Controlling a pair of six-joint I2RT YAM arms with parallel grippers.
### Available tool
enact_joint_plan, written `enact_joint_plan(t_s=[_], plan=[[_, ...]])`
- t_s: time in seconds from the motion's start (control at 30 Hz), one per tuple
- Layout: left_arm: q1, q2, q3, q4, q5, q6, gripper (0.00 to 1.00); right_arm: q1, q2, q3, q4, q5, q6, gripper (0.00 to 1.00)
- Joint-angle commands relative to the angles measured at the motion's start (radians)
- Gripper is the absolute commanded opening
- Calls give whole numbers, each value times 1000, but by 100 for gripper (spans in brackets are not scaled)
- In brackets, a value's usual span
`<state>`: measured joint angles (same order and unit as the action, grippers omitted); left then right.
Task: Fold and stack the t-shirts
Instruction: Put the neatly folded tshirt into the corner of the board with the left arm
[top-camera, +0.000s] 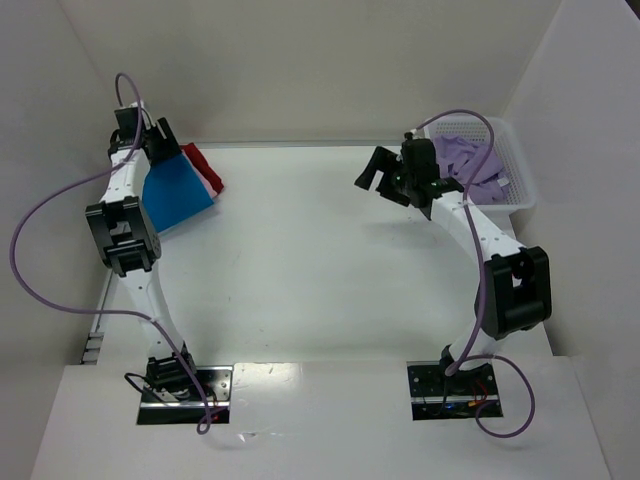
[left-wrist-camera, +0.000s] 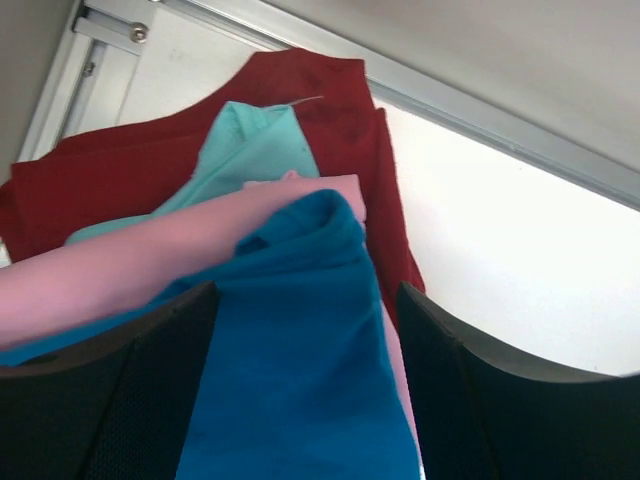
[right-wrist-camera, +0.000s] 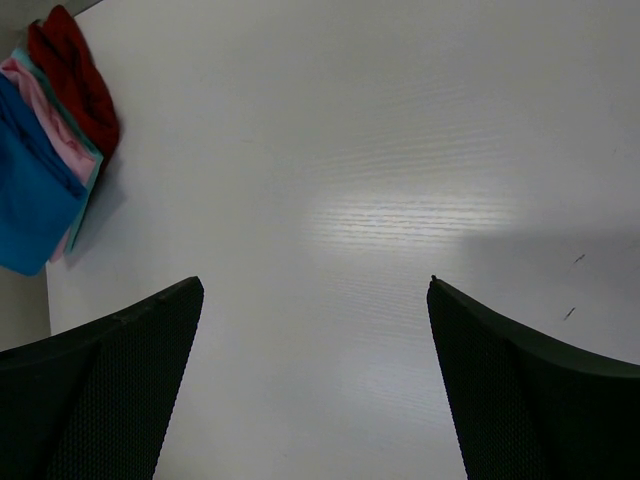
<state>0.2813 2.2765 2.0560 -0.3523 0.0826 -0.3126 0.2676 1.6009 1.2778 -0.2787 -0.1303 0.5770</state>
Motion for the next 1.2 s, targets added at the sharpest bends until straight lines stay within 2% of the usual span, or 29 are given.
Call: enact_joint_plan(t_s=[0.0,0.23,0.47,0.53,0.63,0.73,0.87,0.93,1.07,1.17], plan=[[13,3,64,-40,10,18,80,-7,16,57,6,18,12,98],[13,-146,-37,-11,-40,29,89,-7,-4,48,-4,27,12,98],[13,-322,-200,38,-105,38,91,-16,-25,17,6,17,-6,98],[13,-373,-293,64,-122,38,88,-16,-38,8,16,17,-6,98],[13,-384,-373,75,-145,20,78,-25,-47,-12,26,17,-6,98],[13,-364,-399,75,-172,7,64,-25,-67,-12,16,17,-6,98],[13,-284,-384,62,-172,7,56,-25,-117,-21,27,69,-6,98],[13,-235,-361,62,-181,-3,56,-25,-136,-31,36,93,-6,100],[13,-170,-314,62,-181,-3,53,-34,-136,63,-68,164,21,100],[22,-111,-234,52,-181,-3,53,-34,-147,74,-106,230,49,100]])
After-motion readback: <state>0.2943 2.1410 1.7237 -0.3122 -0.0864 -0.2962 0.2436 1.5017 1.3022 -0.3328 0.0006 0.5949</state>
